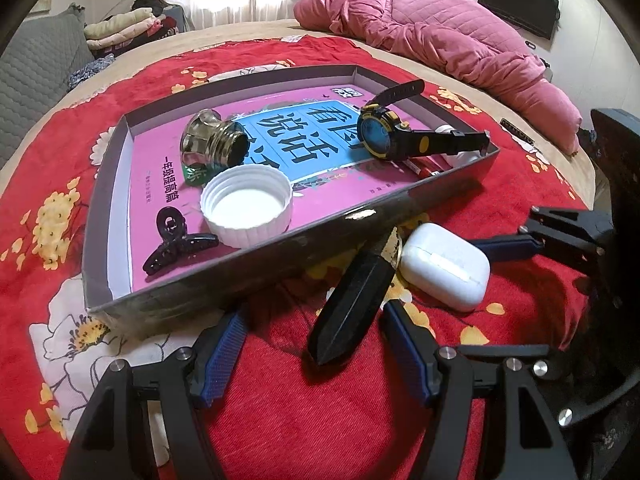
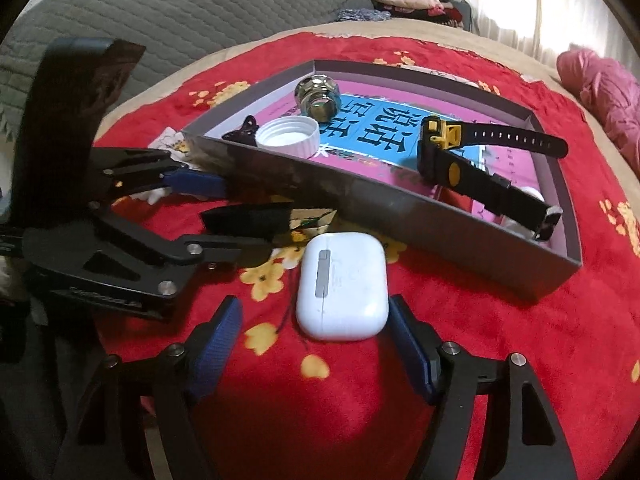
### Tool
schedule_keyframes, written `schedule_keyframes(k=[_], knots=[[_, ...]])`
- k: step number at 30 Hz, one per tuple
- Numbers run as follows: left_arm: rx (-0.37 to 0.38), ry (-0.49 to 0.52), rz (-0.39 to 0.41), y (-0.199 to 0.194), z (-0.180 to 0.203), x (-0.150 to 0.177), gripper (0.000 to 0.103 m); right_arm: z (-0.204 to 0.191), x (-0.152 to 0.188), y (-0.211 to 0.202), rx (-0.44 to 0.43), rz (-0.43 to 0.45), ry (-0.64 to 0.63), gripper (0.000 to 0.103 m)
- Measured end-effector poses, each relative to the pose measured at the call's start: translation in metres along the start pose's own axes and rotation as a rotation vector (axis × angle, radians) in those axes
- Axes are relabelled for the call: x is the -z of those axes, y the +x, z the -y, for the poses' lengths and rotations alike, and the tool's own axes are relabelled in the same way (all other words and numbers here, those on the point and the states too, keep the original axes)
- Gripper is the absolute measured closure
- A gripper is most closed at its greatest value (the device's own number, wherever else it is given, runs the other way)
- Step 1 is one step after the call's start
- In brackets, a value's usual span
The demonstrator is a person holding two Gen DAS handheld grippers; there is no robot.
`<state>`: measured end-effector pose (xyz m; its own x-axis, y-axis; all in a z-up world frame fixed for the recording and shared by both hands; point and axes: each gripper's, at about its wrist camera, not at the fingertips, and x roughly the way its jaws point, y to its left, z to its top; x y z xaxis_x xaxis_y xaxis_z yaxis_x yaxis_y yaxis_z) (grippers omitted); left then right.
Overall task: Organize rigid objects
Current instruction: 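Grasp the black gold-tipped pen with the left gripper while the right grasps the white earbuds case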
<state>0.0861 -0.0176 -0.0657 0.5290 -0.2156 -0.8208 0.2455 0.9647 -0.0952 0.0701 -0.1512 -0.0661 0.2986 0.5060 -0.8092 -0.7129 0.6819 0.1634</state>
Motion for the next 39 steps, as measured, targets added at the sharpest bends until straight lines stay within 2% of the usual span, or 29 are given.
schedule_keyframes(k=[4, 17, 21, 28, 39], knots=[[-0.005, 0.002, 0.001, -0.001, 0.001, 0.000, 0.034, 0.003, -0.003, 0.004, 0.099, 0.007, 0.054, 0.028], [-0.002, -0.013, -0.004, 0.001, 0.000, -0.002, 0.037, 0.014, -0.005, 0.012, 0.197, 0.029, 0.106, 0.029], [0.000, -0.013, -0.005, 0.001, 0.000, -0.003, 0.039, 0.017, -0.005, 0.013, 0.191, 0.032, 0.122, 0.029], [0.024, 0.022, 0.001, -0.002, 0.010, -0.003, 0.064, 0.017, -0.006, 0.013, 0.184, 0.032, 0.117, 0.031], [0.071, 0.072, 0.004, 0.003, 0.010, -0.008, 0.064, 0.018, -0.008, 0.018, 0.160, 0.022, 0.103, 0.031]])
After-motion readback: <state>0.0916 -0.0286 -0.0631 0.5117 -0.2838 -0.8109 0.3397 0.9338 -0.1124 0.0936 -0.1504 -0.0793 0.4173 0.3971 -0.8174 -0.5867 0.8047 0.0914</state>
